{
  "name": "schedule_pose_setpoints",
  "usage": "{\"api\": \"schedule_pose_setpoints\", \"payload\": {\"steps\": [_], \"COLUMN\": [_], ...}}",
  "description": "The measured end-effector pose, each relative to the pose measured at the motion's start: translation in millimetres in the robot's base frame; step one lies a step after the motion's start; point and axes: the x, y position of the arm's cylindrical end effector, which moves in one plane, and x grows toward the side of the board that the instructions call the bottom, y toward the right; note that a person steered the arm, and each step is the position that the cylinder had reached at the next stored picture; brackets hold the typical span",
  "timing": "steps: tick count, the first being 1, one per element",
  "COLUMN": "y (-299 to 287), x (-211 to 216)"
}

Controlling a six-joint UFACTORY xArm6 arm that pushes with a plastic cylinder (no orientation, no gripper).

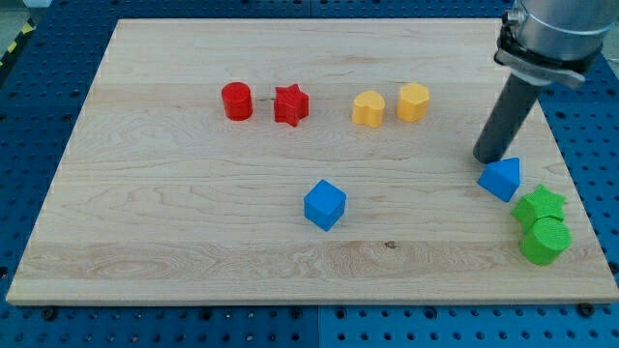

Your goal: Place the blue triangle vertically above the green star

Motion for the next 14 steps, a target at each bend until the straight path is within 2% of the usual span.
{"api": "schedule_pose_setpoints", "payload": {"steps": [1, 3, 4, 7, 11, 12, 14], "y": [-35, -72, -49, -2, 15, -24, -213], "x": [-10, 20, 37, 39, 38, 38, 34]}}
